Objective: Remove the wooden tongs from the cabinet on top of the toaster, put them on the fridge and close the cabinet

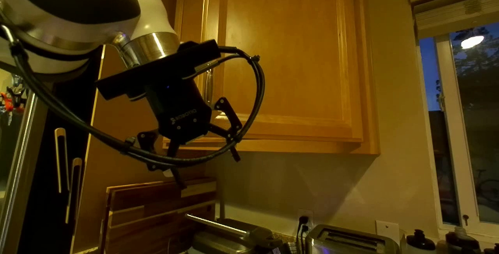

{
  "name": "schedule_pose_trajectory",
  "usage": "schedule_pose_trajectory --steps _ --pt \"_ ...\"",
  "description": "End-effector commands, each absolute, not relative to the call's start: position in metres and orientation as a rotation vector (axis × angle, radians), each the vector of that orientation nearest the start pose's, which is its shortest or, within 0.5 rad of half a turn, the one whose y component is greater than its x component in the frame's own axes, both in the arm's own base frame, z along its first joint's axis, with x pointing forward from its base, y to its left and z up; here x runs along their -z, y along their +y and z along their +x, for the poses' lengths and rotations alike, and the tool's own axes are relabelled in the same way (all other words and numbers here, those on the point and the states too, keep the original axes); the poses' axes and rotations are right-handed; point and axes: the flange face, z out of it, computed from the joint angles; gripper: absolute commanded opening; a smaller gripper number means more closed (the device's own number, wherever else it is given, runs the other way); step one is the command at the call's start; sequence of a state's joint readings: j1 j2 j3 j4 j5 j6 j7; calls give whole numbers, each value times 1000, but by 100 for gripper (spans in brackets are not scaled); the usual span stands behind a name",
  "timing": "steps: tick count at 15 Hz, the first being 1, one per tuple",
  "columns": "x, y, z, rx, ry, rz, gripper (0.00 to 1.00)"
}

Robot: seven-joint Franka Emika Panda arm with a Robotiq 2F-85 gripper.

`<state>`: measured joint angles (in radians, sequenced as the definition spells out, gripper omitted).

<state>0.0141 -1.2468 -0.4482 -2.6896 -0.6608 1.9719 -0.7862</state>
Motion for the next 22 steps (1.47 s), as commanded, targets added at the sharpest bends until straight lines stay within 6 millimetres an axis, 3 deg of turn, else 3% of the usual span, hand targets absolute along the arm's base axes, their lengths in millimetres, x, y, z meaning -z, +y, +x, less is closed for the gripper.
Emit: schedule_pose_trajectory --steps 1,8,9,12,18,22 --pt "-559 -176 215 522 -1077 -3339 100" --pt "-558 -175 220 492 -1074 -3340 100" --pt "-544 -179 231 486 -1021 -3295 100" --pt "-534 -177 251 534 -1003 -3214 100" --pt "-529 -169 280 584 -1096 -3154 100" --pt "-542 -141 313 618 -1316 -3103 100"
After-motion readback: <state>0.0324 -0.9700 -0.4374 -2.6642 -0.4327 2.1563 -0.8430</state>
